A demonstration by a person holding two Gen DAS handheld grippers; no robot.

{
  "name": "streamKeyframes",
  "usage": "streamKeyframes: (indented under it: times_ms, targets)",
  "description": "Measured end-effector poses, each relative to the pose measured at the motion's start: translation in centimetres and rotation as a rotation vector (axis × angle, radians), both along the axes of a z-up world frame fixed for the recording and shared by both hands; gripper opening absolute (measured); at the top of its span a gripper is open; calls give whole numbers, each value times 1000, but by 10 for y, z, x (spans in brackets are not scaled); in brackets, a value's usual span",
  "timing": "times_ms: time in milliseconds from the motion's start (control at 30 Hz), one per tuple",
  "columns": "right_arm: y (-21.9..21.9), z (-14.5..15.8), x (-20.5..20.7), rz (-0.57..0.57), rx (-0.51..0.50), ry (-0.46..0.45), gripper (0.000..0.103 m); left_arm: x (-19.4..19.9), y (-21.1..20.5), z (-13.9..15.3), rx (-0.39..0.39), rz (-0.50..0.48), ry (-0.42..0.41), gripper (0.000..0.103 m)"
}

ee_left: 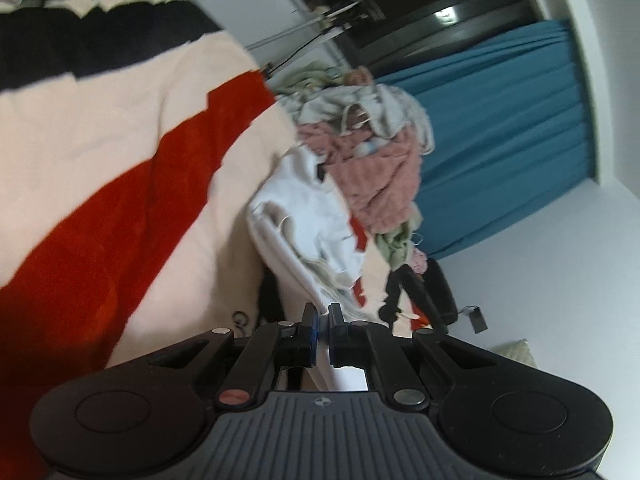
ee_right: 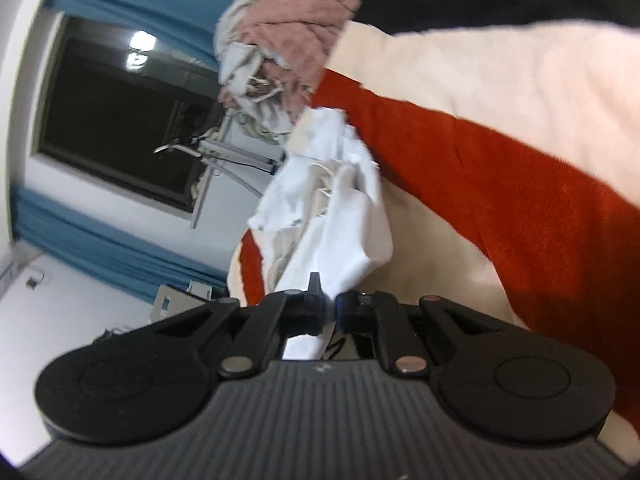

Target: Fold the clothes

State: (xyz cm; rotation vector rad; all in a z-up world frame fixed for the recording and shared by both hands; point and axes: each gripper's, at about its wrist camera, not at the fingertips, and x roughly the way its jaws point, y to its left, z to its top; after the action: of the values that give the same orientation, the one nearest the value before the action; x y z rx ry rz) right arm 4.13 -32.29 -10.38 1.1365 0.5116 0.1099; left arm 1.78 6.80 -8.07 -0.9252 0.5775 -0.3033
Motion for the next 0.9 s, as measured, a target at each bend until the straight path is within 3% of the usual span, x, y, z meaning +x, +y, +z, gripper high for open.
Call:
streamKeyframes:
  times_ms: [233, 433, 533, 700, 900]
  targets:
    - [4, 24, -67, 8, -43, -94, 9, -67, 1, 24, 27, -27, -90, 5]
    - [9, 37, -133, -13, -132, -163, 9, -133, 1, 28, 13, -53, -111, 5]
    - [12, 42, -156, -36, -186, -181, 9, -149, -4, 32, 33, -21, -107, 5]
    - [13, 56, -134, -85, -200, -168, 9, -121, -16, 51, 57, 12, -97, 5]
    - [11, 95, -9, -70, -153, -83, 10, 3, -33, 81, 116, 89, -54, 6]
